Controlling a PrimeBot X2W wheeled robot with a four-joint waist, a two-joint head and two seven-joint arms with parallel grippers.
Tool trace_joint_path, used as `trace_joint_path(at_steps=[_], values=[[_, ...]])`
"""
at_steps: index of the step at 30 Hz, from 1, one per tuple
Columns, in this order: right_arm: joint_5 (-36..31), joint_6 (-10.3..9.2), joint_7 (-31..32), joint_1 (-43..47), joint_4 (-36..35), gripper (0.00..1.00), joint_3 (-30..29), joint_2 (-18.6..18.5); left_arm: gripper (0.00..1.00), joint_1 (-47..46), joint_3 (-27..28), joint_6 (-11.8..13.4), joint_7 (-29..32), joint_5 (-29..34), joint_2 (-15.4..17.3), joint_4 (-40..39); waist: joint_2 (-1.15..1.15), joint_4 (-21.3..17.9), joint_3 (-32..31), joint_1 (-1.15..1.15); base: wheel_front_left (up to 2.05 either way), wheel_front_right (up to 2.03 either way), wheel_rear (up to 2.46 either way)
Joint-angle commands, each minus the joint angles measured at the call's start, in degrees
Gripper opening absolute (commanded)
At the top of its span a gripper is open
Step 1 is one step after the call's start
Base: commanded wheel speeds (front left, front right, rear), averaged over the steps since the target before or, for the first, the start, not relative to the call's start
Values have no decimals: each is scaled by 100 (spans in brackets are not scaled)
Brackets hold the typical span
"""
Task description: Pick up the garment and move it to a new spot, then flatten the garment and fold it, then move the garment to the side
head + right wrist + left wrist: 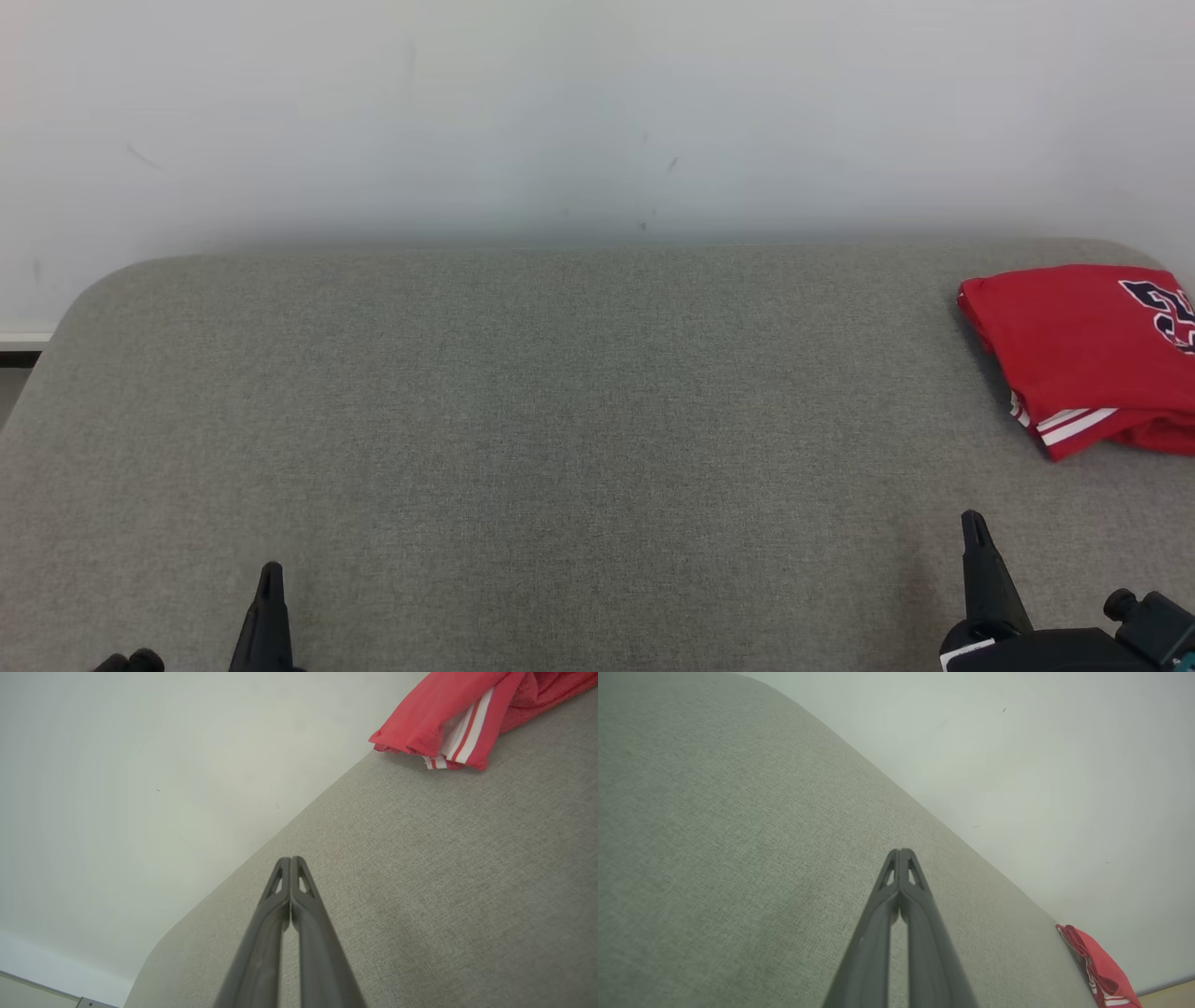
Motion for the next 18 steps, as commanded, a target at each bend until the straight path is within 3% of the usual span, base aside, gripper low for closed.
trace_joint_path(at_steps=[1,18], values=[[140,-4,34,-125,-55,0,-24,-50,0,-169,39,-5,24,-129,12,-52,0,-1,0,0,0,0,0],[1358,-6,337,-268,6,0,-119,-60,0,-311,130,-7,339,-1340,-27,27,0,-26,15,0,0,0,0]])
